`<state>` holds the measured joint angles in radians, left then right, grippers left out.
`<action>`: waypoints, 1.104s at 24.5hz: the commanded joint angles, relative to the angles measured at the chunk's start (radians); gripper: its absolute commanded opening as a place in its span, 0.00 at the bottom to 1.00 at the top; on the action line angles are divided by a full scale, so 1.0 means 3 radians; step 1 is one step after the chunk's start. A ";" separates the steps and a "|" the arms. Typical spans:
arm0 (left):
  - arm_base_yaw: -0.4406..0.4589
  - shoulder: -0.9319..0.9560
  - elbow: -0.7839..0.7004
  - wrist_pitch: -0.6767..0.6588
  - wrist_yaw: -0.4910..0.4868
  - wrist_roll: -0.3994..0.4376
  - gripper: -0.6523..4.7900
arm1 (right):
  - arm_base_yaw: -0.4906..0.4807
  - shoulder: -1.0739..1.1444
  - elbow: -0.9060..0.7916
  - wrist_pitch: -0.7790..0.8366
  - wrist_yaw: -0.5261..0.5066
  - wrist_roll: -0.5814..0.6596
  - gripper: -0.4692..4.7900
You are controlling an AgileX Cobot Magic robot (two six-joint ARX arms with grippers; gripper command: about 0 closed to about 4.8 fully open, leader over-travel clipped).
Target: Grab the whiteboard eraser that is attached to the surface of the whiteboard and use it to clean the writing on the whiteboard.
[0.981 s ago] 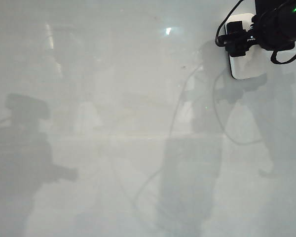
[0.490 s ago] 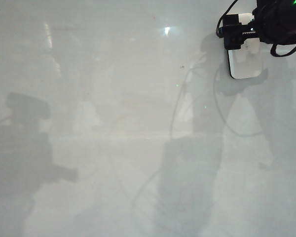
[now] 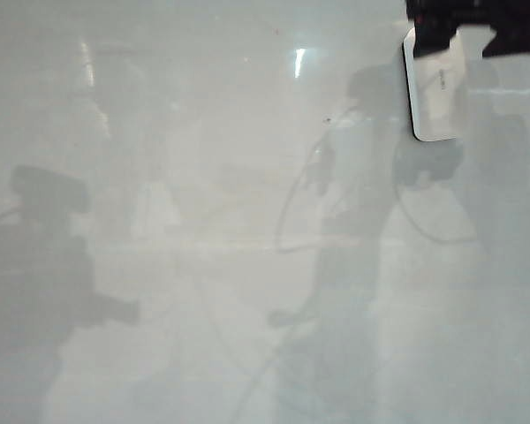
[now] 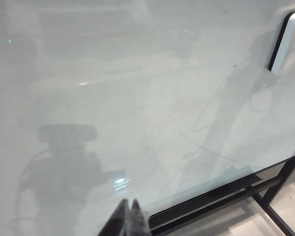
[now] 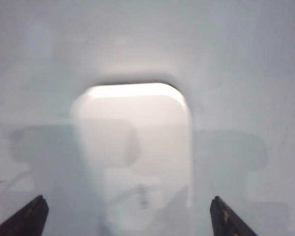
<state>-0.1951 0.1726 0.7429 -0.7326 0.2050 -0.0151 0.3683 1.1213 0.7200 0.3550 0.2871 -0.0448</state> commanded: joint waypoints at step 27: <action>-0.0004 0.0000 -0.1007 0.0746 -0.0225 0.0023 0.11 | 0.1657 -0.3195 -0.0890 -0.1282 0.0081 0.0465 0.08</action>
<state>-0.1951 0.1730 0.4389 -0.4858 0.1345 -0.0147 0.8581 0.1795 0.4671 -0.0559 0.3363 0.0837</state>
